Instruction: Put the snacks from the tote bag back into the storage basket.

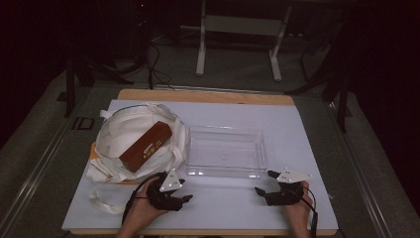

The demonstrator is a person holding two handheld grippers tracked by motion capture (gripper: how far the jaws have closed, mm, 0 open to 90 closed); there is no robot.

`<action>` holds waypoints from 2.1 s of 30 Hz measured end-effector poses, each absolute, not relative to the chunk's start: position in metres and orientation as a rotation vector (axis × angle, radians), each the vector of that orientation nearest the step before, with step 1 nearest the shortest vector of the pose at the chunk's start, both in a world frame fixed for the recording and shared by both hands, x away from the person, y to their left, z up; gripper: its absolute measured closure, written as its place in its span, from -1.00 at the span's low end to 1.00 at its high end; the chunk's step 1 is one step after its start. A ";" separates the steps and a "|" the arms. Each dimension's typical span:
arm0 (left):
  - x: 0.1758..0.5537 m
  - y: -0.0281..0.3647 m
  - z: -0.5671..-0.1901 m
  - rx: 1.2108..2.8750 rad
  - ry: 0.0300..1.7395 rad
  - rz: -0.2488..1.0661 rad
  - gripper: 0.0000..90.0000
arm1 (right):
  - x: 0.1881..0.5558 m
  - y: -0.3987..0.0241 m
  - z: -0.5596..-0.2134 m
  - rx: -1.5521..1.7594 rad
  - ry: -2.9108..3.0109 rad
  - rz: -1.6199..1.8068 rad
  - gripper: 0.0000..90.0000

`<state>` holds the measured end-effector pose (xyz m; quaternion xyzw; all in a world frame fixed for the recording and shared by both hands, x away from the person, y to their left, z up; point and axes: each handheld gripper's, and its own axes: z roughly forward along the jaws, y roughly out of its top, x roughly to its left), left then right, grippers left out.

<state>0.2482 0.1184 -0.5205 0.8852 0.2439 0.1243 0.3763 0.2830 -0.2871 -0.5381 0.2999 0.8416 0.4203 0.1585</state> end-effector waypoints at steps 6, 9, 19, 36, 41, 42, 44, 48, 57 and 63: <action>0.248 0.121 -0.516 2.261 0.626 0.309 -0.06 | 0.282 -0.287 -0.538 0.854 2.401 1.207 -0.60; 0.248 0.122 -0.514 2.268 0.625 0.308 -0.06 | 0.282 -0.288 -0.538 0.854 2.393 1.222 -0.60; 0.247 0.126 -0.496 2.271 0.614 0.324 -0.06 | 0.281 -0.290 -0.537 0.865 2.375 1.231 -0.60; 0.249 0.131 -0.479 2.305 0.585 0.347 -0.05 | 0.280 -0.289 -0.537 0.850 2.375 1.222 -0.60; 0.250 0.134 -0.475 2.310 0.583 0.354 -0.04 | 0.280 -0.288 -0.538 0.850 2.378 1.222 -0.60; 0.250 0.134 -0.474 2.309 0.586 0.353 -0.04 | 0.280 -0.289 -0.538 0.850 2.377 1.222 -0.60; 0.250 0.136 -0.472 2.314 0.585 0.360 -0.04 | 0.280 -0.289 -0.538 0.849 2.377 1.223 -0.60; 0.251 0.139 -0.469 2.313 0.592 0.365 -0.04 | 0.280 -0.288 -0.537 0.850 2.378 1.222 -0.60; 0.252 0.146 -0.462 2.313 0.598 0.372 -0.02 | 0.280 -0.289 -0.538 0.847 2.380 1.225 -0.60; 0.252 0.151 -0.455 2.308 0.599 0.372 -0.01 | 0.280 -0.289 -0.538 0.847 2.380 1.225 -0.60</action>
